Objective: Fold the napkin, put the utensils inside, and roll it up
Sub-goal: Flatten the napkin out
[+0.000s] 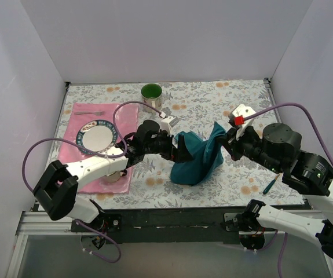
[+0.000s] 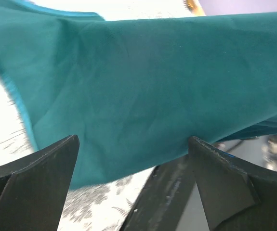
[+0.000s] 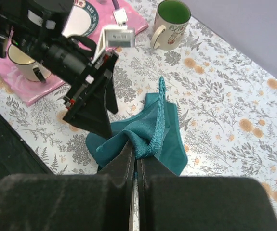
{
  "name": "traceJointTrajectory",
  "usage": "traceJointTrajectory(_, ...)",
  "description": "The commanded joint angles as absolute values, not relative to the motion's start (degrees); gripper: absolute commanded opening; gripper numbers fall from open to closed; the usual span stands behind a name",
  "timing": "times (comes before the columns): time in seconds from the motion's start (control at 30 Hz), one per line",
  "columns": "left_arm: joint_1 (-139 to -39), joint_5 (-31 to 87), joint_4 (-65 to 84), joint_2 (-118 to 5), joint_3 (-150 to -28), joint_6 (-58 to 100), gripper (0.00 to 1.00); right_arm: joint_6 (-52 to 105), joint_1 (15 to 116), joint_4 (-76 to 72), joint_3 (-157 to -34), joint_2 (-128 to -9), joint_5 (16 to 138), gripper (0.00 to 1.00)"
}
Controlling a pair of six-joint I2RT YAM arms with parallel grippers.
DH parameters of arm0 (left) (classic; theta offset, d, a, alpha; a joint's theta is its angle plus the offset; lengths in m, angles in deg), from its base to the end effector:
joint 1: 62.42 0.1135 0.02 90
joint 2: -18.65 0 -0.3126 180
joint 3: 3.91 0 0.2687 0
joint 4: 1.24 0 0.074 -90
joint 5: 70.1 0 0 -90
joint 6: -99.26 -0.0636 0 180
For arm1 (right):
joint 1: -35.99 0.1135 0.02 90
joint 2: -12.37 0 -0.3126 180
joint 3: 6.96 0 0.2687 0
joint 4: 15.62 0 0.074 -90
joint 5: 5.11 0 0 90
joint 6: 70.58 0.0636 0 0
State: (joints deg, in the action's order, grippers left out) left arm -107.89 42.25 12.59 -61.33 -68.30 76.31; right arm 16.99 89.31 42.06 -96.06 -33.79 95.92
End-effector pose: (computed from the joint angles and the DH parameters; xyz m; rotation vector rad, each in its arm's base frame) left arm 0.2213 -0.2594 0.2839 -0.1812 2.4630 -1.4609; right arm 0.0887 0.0987 0.4873 -0.7398 1.6919 0.4494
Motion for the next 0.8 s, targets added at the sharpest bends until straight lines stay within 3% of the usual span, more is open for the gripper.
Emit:
traceJointTrajectory(0.0,-107.9,56.9,1.0,-65.8,-70.0,81.1,0.98,14.3,89.3,43.0,-101.5,-33.2,99.5,0.01)
traceJointTrajectory(0.27,-111.2,64.2,-9.7,-65.5,-66.2,85.5,0.95,14.0,89.2,40.4,-103.6,-34.0,103.3,0.01)
traceJointTrajectory(0.43,-115.1,53.8,-3.6,-62.6,-66.5,80.9,0.96,12.7,89.3,40.8,-106.5,-36.8,104.9,0.01)
traceJointTrajectory(0.53,-116.6,44.2,1.5,-67.1,-71.3,81.8,0.92,12.1,89.2,40.0,-108.2,-36.9,101.7,0.01)
traceJointTrajectory(0.57,-116.7,42.9,4.3,-70.9,-72.7,82.1,0.89,12.2,89.2,39.8,-108.5,-36.6,101.2,0.01)
traceJointTrajectory(0.77,-116.5,28.7,16.5,-77.5,-81.0,78.5,0.38,11.2,89.3,40.3,-110.8,-34.3,99.7,0.01)
